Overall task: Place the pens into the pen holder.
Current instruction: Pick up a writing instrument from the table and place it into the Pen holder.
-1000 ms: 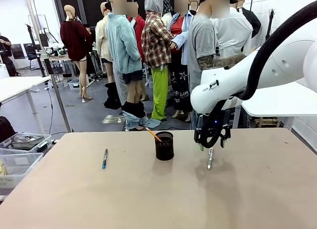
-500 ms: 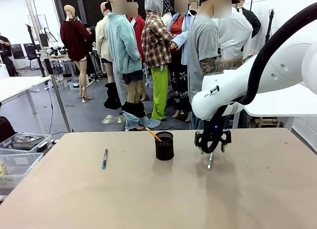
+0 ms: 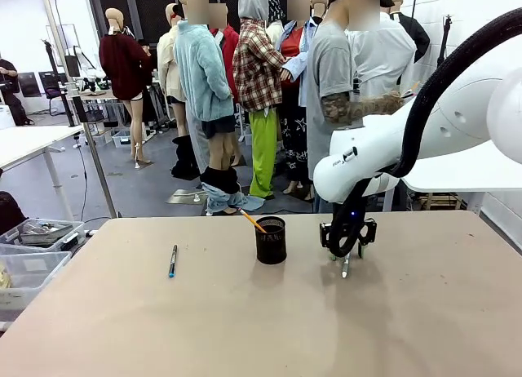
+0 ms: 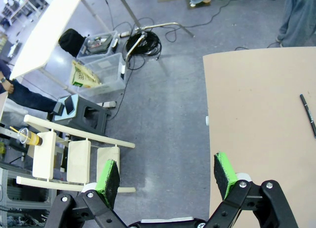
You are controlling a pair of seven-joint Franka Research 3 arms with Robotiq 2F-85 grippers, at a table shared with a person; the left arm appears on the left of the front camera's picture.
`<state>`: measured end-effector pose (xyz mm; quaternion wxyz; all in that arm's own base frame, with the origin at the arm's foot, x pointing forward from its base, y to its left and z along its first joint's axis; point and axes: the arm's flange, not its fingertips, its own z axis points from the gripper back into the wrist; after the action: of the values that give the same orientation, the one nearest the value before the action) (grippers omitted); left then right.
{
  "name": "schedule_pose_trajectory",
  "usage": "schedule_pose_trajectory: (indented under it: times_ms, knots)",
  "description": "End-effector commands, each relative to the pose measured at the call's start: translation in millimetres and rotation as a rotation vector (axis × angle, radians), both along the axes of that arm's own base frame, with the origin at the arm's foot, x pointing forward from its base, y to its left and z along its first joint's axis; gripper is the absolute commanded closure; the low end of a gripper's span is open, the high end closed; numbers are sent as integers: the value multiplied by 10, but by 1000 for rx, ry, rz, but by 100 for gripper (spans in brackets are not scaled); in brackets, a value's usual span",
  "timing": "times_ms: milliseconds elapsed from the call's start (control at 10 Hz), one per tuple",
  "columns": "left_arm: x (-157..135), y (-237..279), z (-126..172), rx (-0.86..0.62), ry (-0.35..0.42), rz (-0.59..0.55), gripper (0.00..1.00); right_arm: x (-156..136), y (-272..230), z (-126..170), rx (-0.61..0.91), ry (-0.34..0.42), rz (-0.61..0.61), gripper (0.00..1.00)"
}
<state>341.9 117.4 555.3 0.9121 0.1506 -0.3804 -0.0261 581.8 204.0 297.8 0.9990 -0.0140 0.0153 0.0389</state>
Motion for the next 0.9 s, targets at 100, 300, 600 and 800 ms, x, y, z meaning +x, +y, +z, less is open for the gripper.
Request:
schedule_pose_trajectory:
  times_ms: [100, 300, 600, 800]
  knots:
    - [0, -5, 2, 12, 1, 4, 0, 84, 11, -44, -23, 0, 8, 98]
    - [0, -5, 2, 12, 1, 4, 0, 109, -1, -100, -20, 18, 0, 100]
    - [0, -5, 2, 12, 1, 4, 0, 129, 3, -115, -44, 37, 44, 100]
    - [0, -5, 2, 12, 1, 4, 0, 139, -47, -72, -52, 26, 116, 100]
